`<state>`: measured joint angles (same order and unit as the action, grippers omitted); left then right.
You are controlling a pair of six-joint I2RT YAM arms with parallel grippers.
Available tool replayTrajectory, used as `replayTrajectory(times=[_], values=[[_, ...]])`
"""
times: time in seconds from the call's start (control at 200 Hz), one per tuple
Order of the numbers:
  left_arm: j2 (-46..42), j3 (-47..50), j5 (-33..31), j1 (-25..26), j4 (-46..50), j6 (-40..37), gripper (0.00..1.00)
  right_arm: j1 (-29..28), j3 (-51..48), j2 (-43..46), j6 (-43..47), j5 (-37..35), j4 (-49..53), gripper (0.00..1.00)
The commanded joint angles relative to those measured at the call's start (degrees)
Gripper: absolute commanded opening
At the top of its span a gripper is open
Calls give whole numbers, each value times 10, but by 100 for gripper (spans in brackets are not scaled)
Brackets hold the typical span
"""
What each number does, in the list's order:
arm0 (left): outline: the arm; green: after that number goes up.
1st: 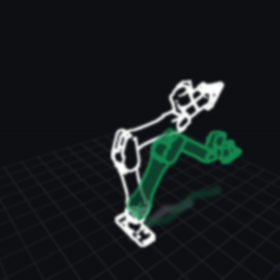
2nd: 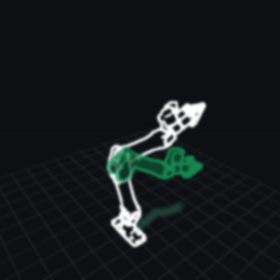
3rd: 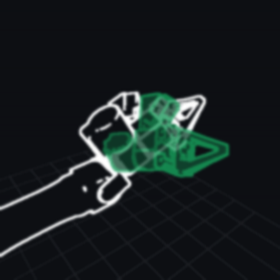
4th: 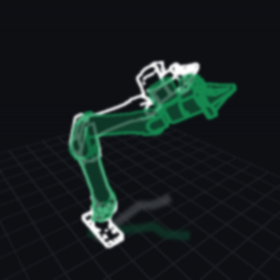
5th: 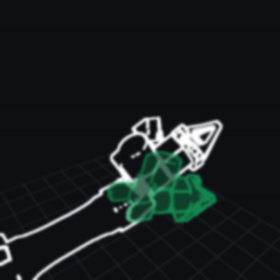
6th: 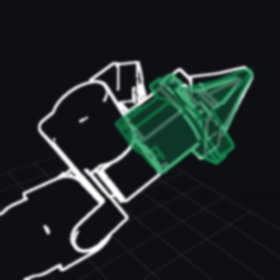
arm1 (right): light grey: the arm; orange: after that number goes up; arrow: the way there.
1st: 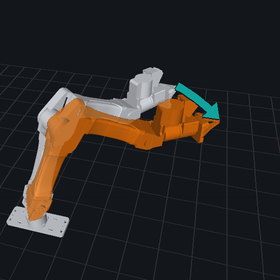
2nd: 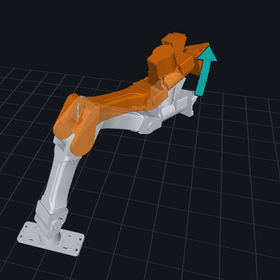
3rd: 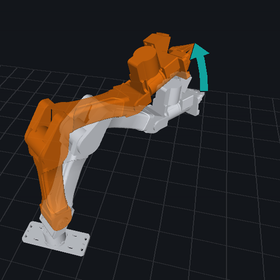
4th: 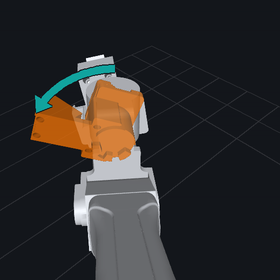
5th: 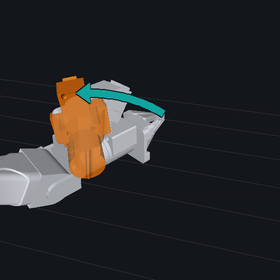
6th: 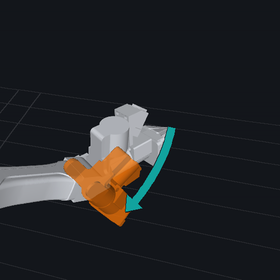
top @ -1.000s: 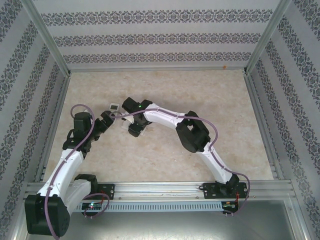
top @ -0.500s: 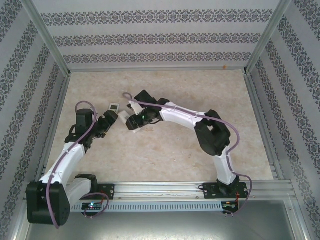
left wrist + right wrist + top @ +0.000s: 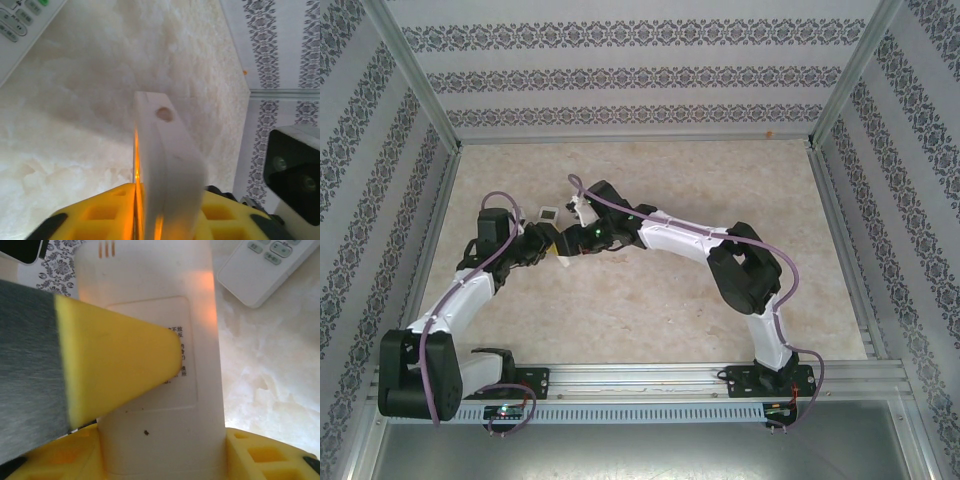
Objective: Load the batteries into the remote control
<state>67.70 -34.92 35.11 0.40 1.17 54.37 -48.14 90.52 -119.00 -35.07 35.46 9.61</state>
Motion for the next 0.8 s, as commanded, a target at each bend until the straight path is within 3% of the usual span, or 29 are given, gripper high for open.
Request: replayTrajectory(times=[0.0, 0.165, 0.3, 0.42, 0.609, 0.689, 0.799], values=[[11, -34, -11, 12, 57, -35, 19, -1, -2, 11, -18, 33, -50, 49], [54, -129, -95, 51, 219, -142, 18, 36, -29, 72, 12, 20, -19, 71], [109, -230, -239, 112, 351, -205, 18, 96, -109, 151, 24, -54, -5, 86], [197, -336, -384, 187, 429, -246, 18, 153, -183, 198, -3, -126, 14, 90], [426, -566, -631, 244, 645, -259, 10, 218, -269, 244, -30, -112, 2, 97], [506, -639, -693, 252, 705, -254, 6, 221, -280, 258, -15, -118, 16, 98], [576, -689, -749, 262, 715, -256, 3, 223, -284, 264, 0, -118, 25, 98]])
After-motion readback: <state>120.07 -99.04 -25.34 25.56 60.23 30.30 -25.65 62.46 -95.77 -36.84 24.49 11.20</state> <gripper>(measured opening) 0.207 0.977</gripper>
